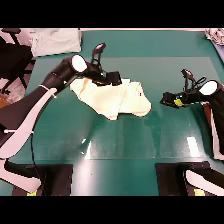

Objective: Fold the shirts.

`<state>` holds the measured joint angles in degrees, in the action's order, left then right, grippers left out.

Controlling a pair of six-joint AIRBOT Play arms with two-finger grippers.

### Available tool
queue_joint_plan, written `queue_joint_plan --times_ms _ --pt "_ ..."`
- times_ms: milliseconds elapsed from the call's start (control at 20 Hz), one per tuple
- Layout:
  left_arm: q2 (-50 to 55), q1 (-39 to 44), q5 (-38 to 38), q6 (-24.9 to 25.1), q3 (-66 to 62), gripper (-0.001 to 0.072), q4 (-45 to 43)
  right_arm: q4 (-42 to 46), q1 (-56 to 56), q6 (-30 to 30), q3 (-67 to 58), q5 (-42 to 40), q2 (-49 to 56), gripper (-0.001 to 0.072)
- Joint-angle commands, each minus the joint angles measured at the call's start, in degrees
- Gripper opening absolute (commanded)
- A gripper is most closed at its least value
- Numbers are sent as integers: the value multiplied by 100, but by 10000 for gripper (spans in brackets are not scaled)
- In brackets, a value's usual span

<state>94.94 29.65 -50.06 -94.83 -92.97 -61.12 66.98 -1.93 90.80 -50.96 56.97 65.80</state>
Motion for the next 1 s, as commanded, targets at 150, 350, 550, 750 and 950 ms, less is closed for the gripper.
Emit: queue_joint_plan --times_ms 150,350,550,750,950 --pt "251 415 201 457 -35 671 -686 -345 -4 -116 0 -68 9 322" --pt "424 903 -118 546 -37 672 -1681 -599 -4 -205 0 -170 9 321" --pt "516 1084 367 476 -35 672 -2081 -597 -4 -289 0 -105 9 322" --pt "756 1084 387 422 -42 669 -2343 -597 -4 -286 0 -87 9 321" --pt "804 1084 647 358 -42 154 -2441 -595 -2 -289 2 -26 9 321"
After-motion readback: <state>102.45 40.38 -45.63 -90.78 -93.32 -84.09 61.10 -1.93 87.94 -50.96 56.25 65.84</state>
